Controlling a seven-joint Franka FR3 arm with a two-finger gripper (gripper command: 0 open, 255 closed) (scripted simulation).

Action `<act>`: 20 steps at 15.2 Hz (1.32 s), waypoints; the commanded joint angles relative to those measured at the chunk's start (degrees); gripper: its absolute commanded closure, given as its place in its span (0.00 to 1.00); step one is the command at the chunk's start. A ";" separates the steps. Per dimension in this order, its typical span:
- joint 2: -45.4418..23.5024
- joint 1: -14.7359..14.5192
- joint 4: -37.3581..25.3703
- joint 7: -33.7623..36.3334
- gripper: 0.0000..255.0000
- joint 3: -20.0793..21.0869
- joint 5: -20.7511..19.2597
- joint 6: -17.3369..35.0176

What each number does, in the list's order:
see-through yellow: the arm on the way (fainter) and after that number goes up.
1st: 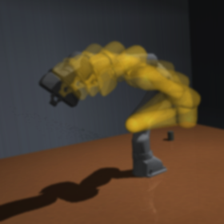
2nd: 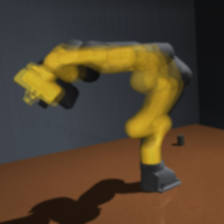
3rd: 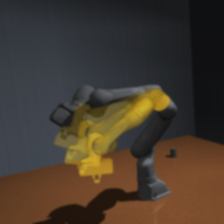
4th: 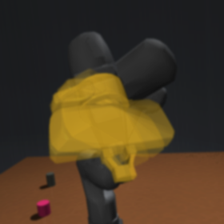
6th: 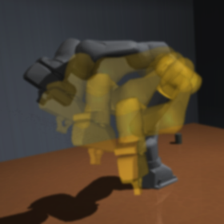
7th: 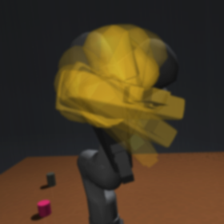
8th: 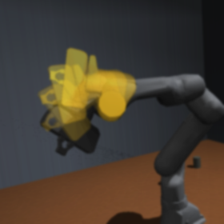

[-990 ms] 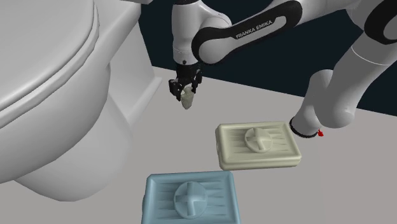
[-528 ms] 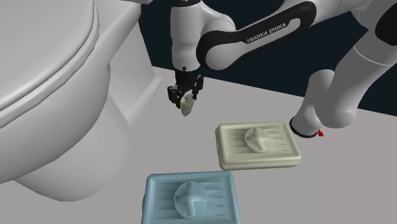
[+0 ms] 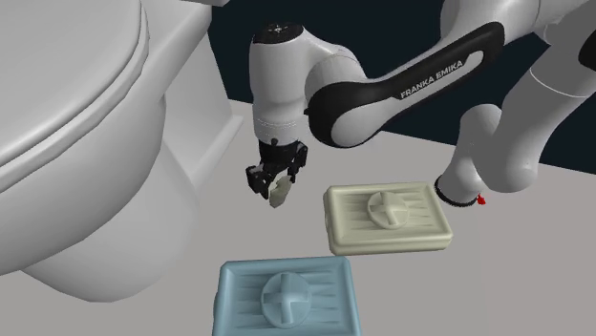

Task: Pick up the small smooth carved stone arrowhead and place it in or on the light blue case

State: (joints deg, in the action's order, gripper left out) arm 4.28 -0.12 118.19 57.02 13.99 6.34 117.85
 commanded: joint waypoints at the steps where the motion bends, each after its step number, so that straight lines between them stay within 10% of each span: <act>1: -0.21 -1.26 0.00 2.90 1.00 1.50 -0.12 0.44; 20: -11.59 -10.80 -9.31 24.13 1.00 10.65 -6.55 3.01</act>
State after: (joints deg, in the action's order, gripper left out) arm -6.93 -10.86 108.53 81.01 24.64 -0.02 120.14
